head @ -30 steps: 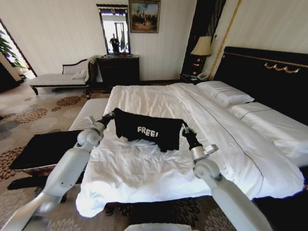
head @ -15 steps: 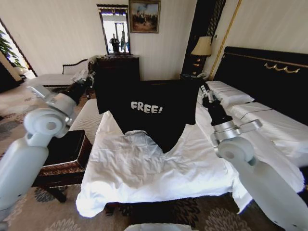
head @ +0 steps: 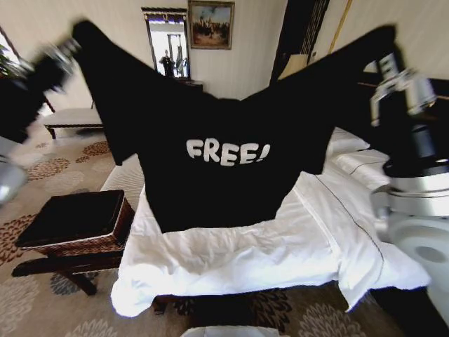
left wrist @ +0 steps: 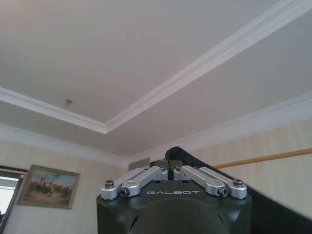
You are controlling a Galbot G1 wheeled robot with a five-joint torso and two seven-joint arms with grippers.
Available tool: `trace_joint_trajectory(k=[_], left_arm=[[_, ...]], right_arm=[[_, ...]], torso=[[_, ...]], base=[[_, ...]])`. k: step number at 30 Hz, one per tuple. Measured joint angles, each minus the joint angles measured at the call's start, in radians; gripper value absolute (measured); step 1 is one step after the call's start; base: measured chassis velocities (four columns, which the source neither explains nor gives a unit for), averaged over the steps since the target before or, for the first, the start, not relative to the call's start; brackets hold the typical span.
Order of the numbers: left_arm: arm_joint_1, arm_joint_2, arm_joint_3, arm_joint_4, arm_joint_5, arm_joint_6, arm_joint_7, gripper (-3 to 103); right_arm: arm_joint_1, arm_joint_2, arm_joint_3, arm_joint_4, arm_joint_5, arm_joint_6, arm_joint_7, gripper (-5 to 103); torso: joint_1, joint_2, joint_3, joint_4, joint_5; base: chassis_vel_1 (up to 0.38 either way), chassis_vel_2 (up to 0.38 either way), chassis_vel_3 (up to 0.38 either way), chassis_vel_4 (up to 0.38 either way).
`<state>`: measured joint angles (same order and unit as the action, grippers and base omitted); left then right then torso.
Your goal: Fold the clothes on the bed and place them into the basket.
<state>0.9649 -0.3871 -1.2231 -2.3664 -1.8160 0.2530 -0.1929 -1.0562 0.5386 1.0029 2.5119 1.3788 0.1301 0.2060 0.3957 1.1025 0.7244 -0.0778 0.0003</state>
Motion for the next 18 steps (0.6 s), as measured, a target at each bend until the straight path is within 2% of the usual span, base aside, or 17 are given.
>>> trace_joint_trajectory(k=[3,4,6,8,10,11,12,14,15,16,18], left_arm=[[0.022,-0.032,0.142,0.044,0.126,0.065,-0.023,0],[0.022,-0.032,0.142,0.044,0.126,0.065,-0.023,0],[0.024,-0.077,0.317,0.112,0.263,0.125,-0.031,0],[-0.008,-0.148,0.581,0.236,0.448,0.155,-0.022,0],[-0.054,-0.227,0.795,0.360,0.609,0.149,0.002,0],[-0.054,-0.227,0.795,0.360,0.609,0.149,0.002,0],[-0.087,-0.285,0.932,0.442,0.706,0.136,0.013,0],[-0.132,-0.398,1.101,0.599,0.822,0.111,0.020,0],[-0.150,-0.477,1.155,0.680,0.867,0.094,0.021,0],[-0.150,-0.477,1.155,0.680,0.867,0.094,0.021,0],[-0.173,-0.598,1.202,0.797,0.927,0.061,0.027,0]], right_arm=[[0.015,0.008,-0.110,-0.015,-0.002,-0.131,0.123,0],[0.015,0.008,-0.110,-0.015,-0.002,-0.131,0.123,0],[0.028,0.044,-0.276,-0.095,-0.049,-0.223,0.208,0],[0.074,0.123,-0.538,-0.218,-0.076,-0.310,0.309,0],[0.113,0.202,-0.729,-0.344,-0.108,-0.333,0.359,0],[0.113,0.202,-0.729,-0.344,-0.108,-0.333,0.359,0],[0.131,0.251,-0.831,-0.441,-0.146,-0.338,0.369,0],[0.152,0.316,-0.941,-0.595,-0.226,-0.336,0.364,0],[0.158,0.342,-0.974,-0.658,-0.265,-0.333,0.353,0],[0.158,0.342,-0.974,-0.658,-0.265,-0.333,0.353,0],[0.166,0.383,-1.011,-0.767,-0.325,-0.318,0.332,0]], torso=[[0.000,0.000,0.000,-0.0004,-0.0003],[0.000,0.000,0.000,-0.0004,-0.0003],[0.000,0.000,0.000,-0.0001,-0.0008],[0.000,0.000,0.001,-0.0002,0.0003],[0.001,-0.001,0.001,0.0003,-0.0002],[0.001,-0.001,0.001,0.0003,-0.0002],[0.001,-0.001,0.001,0.0003,0.0002],[0.001,-0.001,0.001,0.0003,0.0003],[0.001,-0.001,0.001,0.0001,-0.0001],[0.001,-0.001,0.001,0.0001,-0.0001],[0.001,-0.001,0.001,-0.0006,-0.0013]], base=[[0.000,0.000,0.000,0.000],[0.000,0.000,0.000,0.000],[0.000,0.000,0.000,0.000],[0.000,0.000,0.000,0.000],[0.000,0.000,0.000,0.000],[0.000,0.000,0.000,0.000],[0.000,0.000,0.000,0.000],[0.000,0.000,0.000,0.000],[0.000,0.000,0.000,0.000],[0.000,0.000,0.000,0.000],[0.000,0.000,0.000,0.000]])
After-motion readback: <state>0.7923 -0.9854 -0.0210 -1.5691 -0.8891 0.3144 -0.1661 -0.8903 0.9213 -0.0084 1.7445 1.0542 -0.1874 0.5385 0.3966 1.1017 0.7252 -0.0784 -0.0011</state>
